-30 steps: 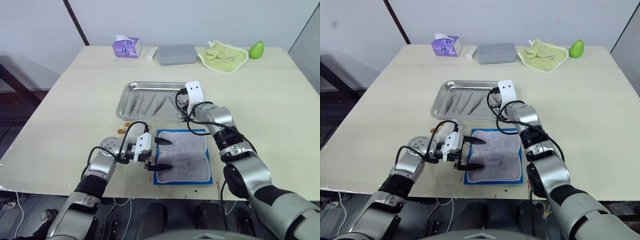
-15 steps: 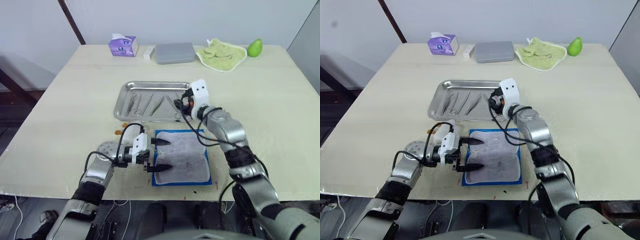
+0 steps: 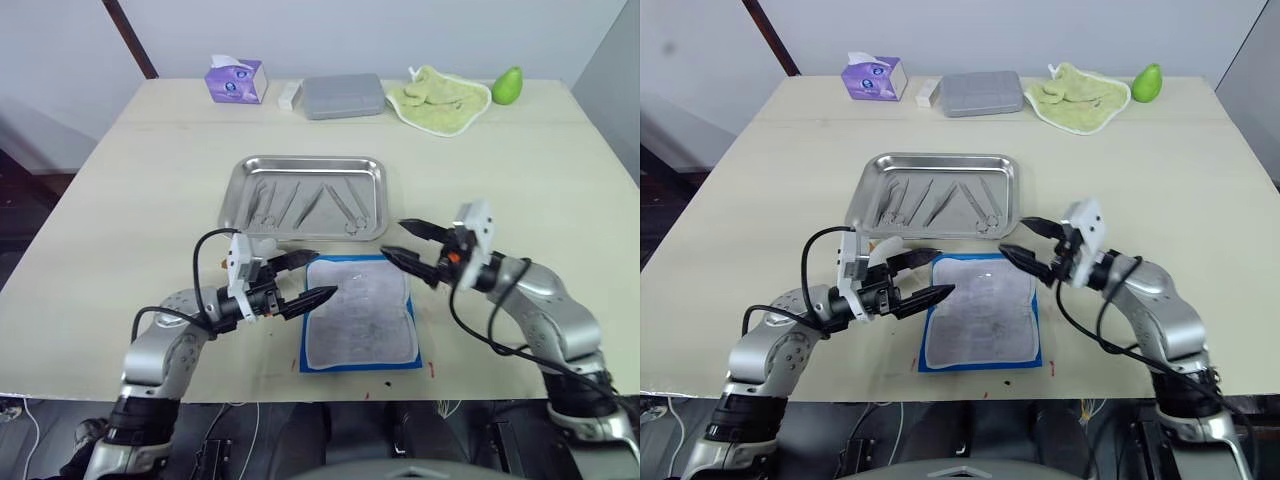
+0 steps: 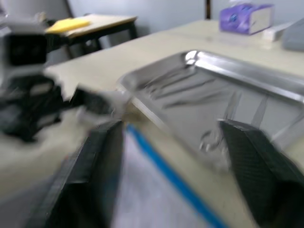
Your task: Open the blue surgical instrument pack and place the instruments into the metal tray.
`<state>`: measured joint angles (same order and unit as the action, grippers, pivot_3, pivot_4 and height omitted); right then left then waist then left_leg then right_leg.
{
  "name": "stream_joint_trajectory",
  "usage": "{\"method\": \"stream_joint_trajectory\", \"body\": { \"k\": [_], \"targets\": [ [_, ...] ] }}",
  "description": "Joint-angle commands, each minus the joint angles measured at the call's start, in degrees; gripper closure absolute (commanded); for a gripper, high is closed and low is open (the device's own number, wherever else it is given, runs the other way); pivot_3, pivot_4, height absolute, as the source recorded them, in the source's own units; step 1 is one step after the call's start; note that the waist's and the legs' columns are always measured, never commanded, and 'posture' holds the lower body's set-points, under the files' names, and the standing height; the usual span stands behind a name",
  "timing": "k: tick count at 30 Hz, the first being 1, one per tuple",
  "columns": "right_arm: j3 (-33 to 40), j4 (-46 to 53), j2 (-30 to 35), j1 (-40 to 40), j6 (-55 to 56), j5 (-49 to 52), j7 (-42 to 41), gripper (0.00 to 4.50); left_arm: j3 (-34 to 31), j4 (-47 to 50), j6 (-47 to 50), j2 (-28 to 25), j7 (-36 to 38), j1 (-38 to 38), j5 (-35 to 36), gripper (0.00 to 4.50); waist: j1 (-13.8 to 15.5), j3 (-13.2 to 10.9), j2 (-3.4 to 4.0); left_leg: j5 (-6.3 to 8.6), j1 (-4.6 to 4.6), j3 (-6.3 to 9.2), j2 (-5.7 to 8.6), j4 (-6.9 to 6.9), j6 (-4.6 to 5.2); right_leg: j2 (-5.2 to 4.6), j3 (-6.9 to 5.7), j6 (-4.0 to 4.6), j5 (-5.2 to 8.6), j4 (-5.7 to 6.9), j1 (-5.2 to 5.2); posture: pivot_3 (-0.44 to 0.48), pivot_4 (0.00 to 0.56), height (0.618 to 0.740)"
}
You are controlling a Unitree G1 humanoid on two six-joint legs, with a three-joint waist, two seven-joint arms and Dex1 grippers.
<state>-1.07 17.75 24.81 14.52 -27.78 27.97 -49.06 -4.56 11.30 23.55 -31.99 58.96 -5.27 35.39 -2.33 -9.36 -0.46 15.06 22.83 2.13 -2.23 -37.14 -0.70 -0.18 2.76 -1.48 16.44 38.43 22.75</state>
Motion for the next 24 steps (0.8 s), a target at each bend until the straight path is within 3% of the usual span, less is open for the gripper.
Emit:
{"method": "stream_joint_trajectory", "body": {
  "k": [1, 8, 16, 24],
  "targets": [
    [4.1, 4.0, 4.0, -4.3, 3.6, 3.2, -5.4, 0.07, -4.8, 2.9, 3.1, -2.1, -0.2, 2.6, 4.3, 0.00, 0.1, -0.2, -0.09, 0.00, 0.00, -0.02, 0.00, 0.00, 0.00, 0.01, -0.03, 0.01, 0.00, 0.00, 0.00, 0.000, 0.150, 0.740],
    [16.7, 6.1, 12.8, -20.7, 11.2, 6.6, -14.7, 0.07, -14.6, 1.9, 1.9, -6.4, 1.1, 13.3, 5.2, 0.00, 0.4, -0.4, -0.14, 0.01, 0.01, -0.10, -0.01, 0.01, -0.02, -0.03, 0.01, 0.00, 0.02, -0.11, -0.02, 0.000, 0.150, 0.740],
    [31.1, 3.2, 14.1, -37.6, 17.9, 9.1, -20.9, 0.07, -22.9, -3.2, -2.3, -8.9, 3.9, 23.5, 2.7, 0.00, 0.5, -0.4, -0.24, 0.00, -0.07, -0.26, -0.02, -0.08, -0.03, 0.00, 0.00, -0.03, 0.04, -0.07, -0.07, 0.000, 0.150, 0.740],
    [32.9, 3.2, 13.1, -42.6, 20.1, 9.6, -21.6, 0.07, -24.1, -9.5, -8.1, -9.0, 5.8, 25.8, -0.6, 0.00, 0.5, -0.4, -0.28, -0.01, -0.17, -0.33, -0.04, -0.17, -0.04, 0.02, 0.06, -0.18, 0.13, 0.06, -0.10, 0.000, 0.150, 0.740]
  ]
}}
